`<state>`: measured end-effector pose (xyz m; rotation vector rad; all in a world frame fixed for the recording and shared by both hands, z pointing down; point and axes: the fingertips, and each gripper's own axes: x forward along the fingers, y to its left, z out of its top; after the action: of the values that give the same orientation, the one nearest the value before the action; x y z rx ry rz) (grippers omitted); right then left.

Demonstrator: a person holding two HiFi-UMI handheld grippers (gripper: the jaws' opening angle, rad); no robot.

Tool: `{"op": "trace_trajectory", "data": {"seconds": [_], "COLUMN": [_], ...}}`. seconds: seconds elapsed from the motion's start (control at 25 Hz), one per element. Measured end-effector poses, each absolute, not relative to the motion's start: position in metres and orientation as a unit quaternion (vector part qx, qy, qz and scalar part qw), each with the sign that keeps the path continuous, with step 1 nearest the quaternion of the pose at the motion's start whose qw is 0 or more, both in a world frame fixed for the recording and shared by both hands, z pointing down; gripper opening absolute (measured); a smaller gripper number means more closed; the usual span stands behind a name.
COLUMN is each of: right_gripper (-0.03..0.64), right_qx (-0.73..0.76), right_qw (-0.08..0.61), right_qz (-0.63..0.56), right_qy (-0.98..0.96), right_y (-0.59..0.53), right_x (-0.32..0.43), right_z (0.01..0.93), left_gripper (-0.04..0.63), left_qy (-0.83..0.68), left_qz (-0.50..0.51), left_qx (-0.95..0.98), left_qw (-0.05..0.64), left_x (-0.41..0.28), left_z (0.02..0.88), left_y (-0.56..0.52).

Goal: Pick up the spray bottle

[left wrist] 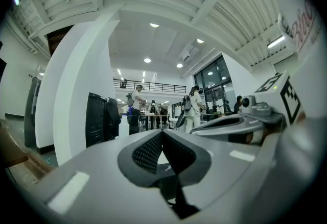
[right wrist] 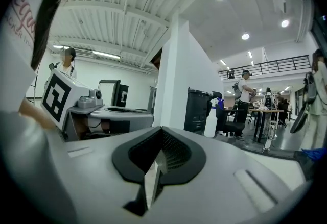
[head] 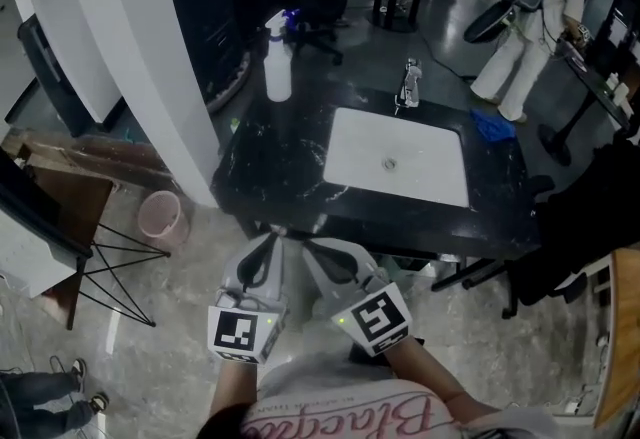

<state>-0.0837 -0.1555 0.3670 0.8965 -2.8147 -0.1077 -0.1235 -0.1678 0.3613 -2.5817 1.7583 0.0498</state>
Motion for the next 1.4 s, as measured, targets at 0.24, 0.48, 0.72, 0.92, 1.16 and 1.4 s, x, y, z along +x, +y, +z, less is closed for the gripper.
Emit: {"op": "trace_trajectory", "data": {"seconds": [0.24, 0.48, 0.72, 0.92, 1.16, 1.4], "right_gripper": [0.002, 0.002, 0.002, 0.002, 0.002, 0.002], "right_qx": [0.287, 0.273, 0.268, 0.269, 0.274, 0.298], "right_qw": [0.096, 0.103, 0.106, 0.104, 0.11, 0.105], "right_qz": [-0.046, -0.05, -0.048, -0.042, -0.03, -0.004], "right_qy": [-0.952, -0.955, -0.956, -0.957, -0.955, -0.949], "right_y": [-0.222, -0.275, -0.313, -0.339, -0.367, -0.407], "right_x": [-0.095, -0.101, -0.104, -0.109, -0.117, -0.124], "right_z": [0.364, 0.362, 0.366, 0.371, 0.374, 0.383], "left_gripper": [-0.002, -0.002, -0.002, -0.002, -0.002, 0.004], "left_qy": [0.586, 0.593, 0.596, 0.6, 0.6, 0.579], "left_qz": [0.017, 0.033, 0.024, 0.013, 0.006, -0.021], "left_qx": [-0.81, -0.804, -0.803, -0.8, -0.799, -0.815], "left_qw": [0.005, 0.004, 0.004, -0.004, -0.029, -0.018], "left_x": [-0.148, -0.15, -0.151, -0.159, -0.176, -0.18], "left_z": [0.359, 0.357, 0.361, 0.368, 0.38, 0.387], "left_y": [-0.241, -0.302, -0.34, -0.361, -0.392, -0.446]}}
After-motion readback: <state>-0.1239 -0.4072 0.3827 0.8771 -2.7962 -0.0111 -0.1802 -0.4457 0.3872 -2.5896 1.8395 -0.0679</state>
